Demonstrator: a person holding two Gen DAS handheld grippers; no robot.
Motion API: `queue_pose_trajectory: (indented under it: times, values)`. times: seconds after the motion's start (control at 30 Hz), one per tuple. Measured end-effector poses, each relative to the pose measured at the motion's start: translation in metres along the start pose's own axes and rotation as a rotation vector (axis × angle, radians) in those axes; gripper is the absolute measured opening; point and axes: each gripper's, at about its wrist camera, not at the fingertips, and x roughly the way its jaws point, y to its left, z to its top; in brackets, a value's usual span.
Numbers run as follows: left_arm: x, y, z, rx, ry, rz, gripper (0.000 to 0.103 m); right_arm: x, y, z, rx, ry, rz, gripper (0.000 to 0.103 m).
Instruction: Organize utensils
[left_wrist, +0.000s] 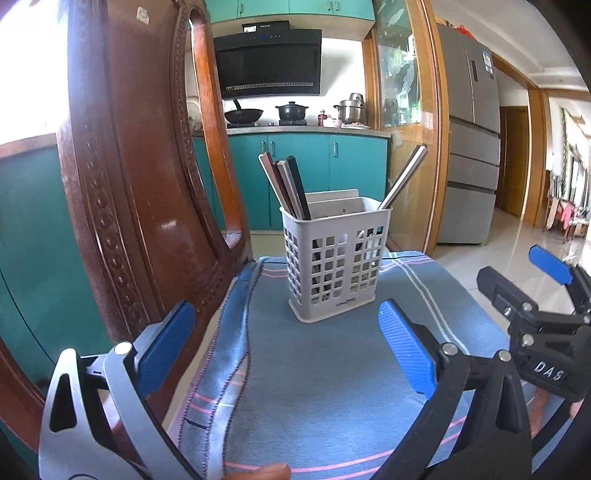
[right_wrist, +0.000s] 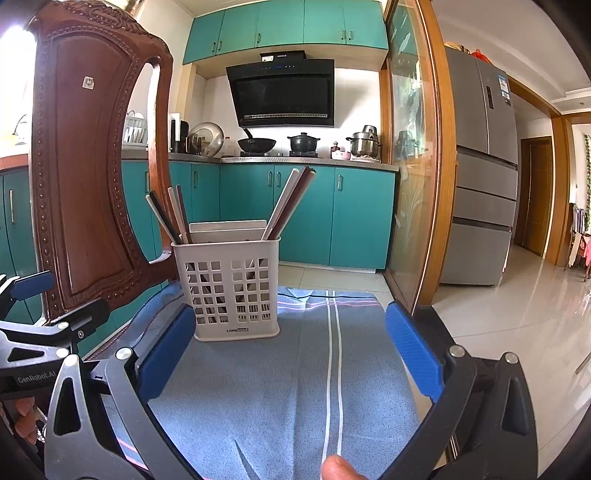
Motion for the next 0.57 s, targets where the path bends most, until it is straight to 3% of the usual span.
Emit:
queue_pose_trajectory:
  times: [0.33,0.43,0.57]
  values:
    - [0.003,0.001,-0.004,-0.016,-0.001,0.018,0.099,0.005,0.0,-0.002,0.004,0.026,-0.002,0.1]
    - [0.009,0.0,-0.006,-0.015,0.021,0.013,0.099,0.015,-0.002,-0.004,0.013,0.073,-0.008,0.1]
    - [0.019,0.002,-0.008,-0.034,0.048,0.007,0.099,0.041,-0.011,-0.014,0.041,0.209,-0.007,0.1]
